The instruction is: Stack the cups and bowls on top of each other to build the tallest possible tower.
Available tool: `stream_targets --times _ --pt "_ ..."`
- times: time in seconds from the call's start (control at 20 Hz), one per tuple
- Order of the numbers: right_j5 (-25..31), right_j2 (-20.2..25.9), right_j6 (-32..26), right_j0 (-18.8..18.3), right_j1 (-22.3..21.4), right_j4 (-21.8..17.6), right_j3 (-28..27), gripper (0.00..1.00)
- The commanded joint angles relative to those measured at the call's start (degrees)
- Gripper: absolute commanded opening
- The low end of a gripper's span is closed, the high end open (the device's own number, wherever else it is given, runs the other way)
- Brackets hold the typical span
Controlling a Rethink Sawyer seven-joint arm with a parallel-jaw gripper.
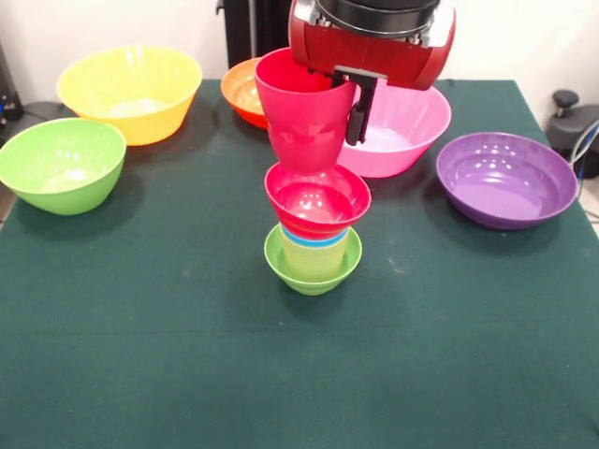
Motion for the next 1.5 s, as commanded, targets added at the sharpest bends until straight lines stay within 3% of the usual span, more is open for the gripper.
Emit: stream_targets --times 0.05,0.7,1.5 --pt "-3.2 4.0 5.4 0.5 1.6 0.3 7.1 0.0" --pt "-5.2 3.0 7.6 1.4 0.0 0.4 12.2 0.0" --pt "-11.9 3.6 7.1 1.2 -0.7 0.6 16.3 0.0"
